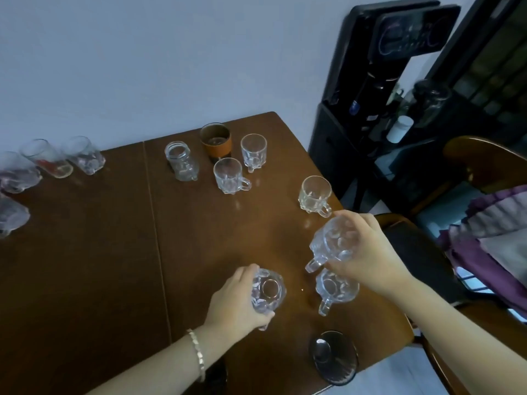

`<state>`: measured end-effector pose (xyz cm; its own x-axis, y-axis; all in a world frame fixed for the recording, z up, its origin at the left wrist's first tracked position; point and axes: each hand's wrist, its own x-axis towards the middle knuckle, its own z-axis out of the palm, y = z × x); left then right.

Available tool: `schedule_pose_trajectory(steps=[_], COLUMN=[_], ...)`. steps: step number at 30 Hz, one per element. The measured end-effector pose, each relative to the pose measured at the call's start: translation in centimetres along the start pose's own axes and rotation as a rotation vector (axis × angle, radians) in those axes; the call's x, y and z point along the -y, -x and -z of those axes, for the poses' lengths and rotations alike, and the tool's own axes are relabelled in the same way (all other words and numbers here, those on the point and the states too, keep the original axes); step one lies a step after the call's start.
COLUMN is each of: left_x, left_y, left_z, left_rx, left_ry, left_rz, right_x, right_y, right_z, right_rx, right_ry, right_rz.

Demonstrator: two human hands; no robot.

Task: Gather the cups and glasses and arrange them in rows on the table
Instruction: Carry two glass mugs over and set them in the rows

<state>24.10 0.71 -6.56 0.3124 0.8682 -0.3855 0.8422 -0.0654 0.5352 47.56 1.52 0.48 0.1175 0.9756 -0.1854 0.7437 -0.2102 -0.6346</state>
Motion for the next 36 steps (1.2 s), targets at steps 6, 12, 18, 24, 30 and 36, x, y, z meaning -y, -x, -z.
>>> schedule_pose_trajectory(steps=[6,12,18,24,30,36], left_x=[7.5,19.4,31.0,38.0,40.0,42.3], left_y=[5.1,8.9,9.6,4.4,-4.2,-10.1], left_z=[9.6,17.3,22.9,28.3,33.0,33.5], left_rx=[-0.279,-0.407,-0.414,-0.429,-0.353,-0.297], left_ry=[0.244,0.179,0.079,-0.033,-0.322,-0.403], left_rz=[0.14,0.378,0.469,0.345,0.231,0.235], right_x=[6.3,15.5,24.7,30.5,33.1,35.3], right_y=[-1.6,-2.9,-3.1,-4.4,-7.4,-14.3], right_z=[-4.3,-12.3,-22.1,-30.1,-34.0,-36.6], right_rx=[0.173,0.301,0.375,0.394,0.39,0.377], right_ry=[0.084,0.112,0.125,0.081,0.147,0.293], right_rz=[0.144,0.248,0.284,0.224,0.144,0.086])
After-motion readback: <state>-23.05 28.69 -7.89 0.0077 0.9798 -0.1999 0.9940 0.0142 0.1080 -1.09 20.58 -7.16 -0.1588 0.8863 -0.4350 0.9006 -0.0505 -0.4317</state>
